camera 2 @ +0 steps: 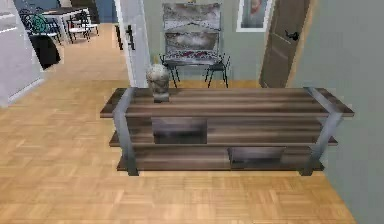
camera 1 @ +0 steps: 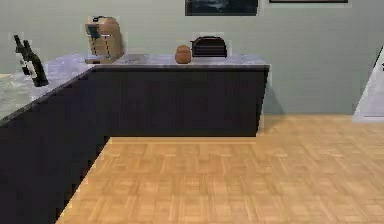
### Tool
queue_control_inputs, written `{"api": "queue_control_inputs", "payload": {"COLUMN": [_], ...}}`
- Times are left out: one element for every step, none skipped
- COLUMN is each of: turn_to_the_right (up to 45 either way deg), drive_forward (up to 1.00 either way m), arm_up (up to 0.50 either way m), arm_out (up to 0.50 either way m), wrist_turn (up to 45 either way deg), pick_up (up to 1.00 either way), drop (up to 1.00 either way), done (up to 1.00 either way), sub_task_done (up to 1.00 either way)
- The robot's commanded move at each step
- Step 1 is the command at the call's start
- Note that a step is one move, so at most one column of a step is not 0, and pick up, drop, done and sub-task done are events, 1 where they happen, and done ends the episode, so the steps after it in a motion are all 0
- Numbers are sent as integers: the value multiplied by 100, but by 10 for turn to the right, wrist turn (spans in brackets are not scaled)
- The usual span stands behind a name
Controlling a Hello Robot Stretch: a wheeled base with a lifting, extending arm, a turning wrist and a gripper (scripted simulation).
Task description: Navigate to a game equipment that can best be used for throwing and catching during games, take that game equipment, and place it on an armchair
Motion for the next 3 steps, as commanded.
{"api": "queue_control_inputs", "payload": {"turn_to_the_right": [330,0,180], "drive_forward": [0,100,0], "arm_up": [0,0,0], "arm_out": [0,0,0], "wrist_turn": [0,0,0], "pick_up": [0,0,0], "drop": [0,0,0], "done": [0,0,0], "sub_task_done": [0,0,0]}}
